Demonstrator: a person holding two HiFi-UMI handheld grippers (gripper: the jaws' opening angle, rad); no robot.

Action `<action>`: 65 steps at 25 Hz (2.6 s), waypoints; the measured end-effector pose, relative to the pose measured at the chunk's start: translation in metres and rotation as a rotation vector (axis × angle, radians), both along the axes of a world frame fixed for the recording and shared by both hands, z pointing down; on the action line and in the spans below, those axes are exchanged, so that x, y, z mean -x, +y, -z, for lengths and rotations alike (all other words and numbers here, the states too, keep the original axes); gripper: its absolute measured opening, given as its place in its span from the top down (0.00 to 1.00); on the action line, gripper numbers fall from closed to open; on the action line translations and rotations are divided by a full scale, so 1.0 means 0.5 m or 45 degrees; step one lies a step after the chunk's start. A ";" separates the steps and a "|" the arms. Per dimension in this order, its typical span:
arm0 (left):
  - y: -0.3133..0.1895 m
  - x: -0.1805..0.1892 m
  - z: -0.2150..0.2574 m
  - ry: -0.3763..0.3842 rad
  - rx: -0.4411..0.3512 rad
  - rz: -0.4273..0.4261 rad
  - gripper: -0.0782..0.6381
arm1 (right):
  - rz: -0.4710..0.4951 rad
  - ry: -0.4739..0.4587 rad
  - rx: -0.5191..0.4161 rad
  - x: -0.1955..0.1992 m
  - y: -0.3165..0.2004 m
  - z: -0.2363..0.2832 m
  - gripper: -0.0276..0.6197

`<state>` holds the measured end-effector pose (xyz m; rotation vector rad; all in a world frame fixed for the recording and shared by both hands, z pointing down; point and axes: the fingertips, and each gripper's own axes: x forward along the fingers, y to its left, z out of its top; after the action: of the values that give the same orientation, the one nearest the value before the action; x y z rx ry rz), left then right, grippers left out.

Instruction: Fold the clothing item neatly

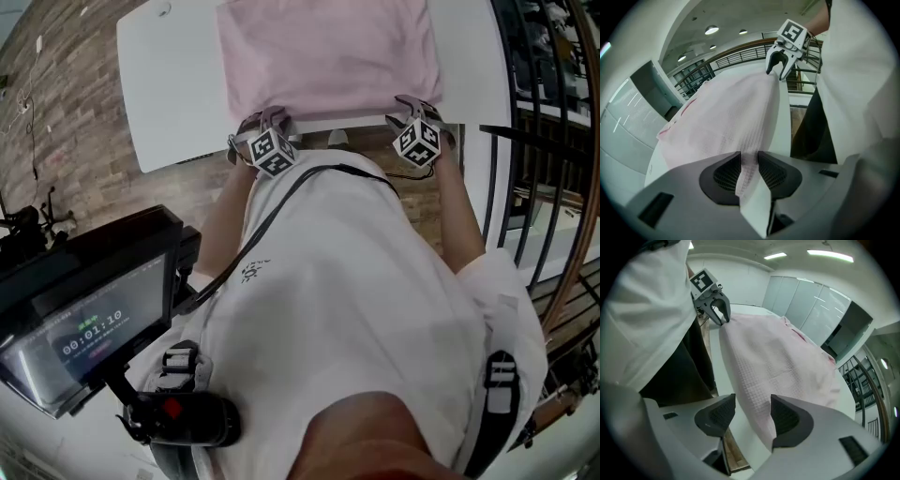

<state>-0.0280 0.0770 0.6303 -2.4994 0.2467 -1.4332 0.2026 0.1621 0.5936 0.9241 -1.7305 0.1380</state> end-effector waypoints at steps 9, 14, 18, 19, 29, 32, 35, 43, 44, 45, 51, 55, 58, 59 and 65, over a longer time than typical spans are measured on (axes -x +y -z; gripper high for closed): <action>0.014 0.002 -0.015 -0.070 0.069 -0.068 0.69 | 0.108 0.093 0.077 -0.017 -0.021 -0.019 0.61; 0.002 -0.001 -0.025 -0.083 0.110 -0.065 0.69 | 0.149 0.076 0.171 -0.020 -0.025 -0.029 0.61; -0.005 0.000 -0.037 -0.092 0.234 -0.046 0.69 | 0.131 0.007 0.268 -0.022 -0.036 -0.037 0.62; -0.008 0.000 -0.038 -0.095 0.258 -0.044 0.69 | 0.116 -0.015 0.275 -0.022 -0.040 -0.038 0.64; -0.042 0.000 -0.019 -0.051 0.117 -0.021 0.86 | 0.038 0.066 0.008 -0.023 -0.075 -0.023 0.89; -0.033 0.010 -0.002 -0.021 0.123 -0.017 0.87 | 0.021 0.031 -0.034 -0.016 -0.068 0.000 0.89; -0.017 0.025 0.003 -0.030 0.159 -0.041 0.87 | 0.052 0.011 -0.008 -0.003 -0.049 0.012 0.89; 0.062 0.083 0.041 -0.005 0.309 -0.064 0.87 | 0.126 -0.093 0.113 0.057 0.036 0.042 0.89; 0.074 0.093 0.050 -0.002 0.327 -0.068 0.87 | 0.136 -0.111 0.133 0.067 0.050 0.048 0.89; 0.087 0.104 0.059 0.000 0.344 -0.071 0.87 | 0.146 -0.128 0.153 0.078 0.065 0.054 0.89; 0.138 0.155 0.120 -0.005 0.358 -0.055 0.87 | 0.198 -0.194 0.234 0.127 0.127 0.104 0.89; 0.084 0.144 0.191 0.032 0.229 0.002 0.87 | 0.185 -0.151 0.134 0.110 0.081 0.171 0.89; 0.019 0.127 0.257 0.059 0.102 0.008 0.87 | 0.187 -0.076 0.034 0.082 0.022 0.230 0.89; -0.004 0.120 0.276 0.060 0.058 -0.002 0.87 | 0.199 -0.045 0.009 0.074 0.001 0.247 0.89; -0.112 0.072 0.351 0.048 -0.119 -0.092 0.87 | 0.265 0.119 -0.091 0.031 -0.103 0.324 0.90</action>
<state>-0.0641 0.0209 0.4547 -2.4362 0.2231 -1.3169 0.1873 0.1108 0.4314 0.7835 -1.7417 -0.1027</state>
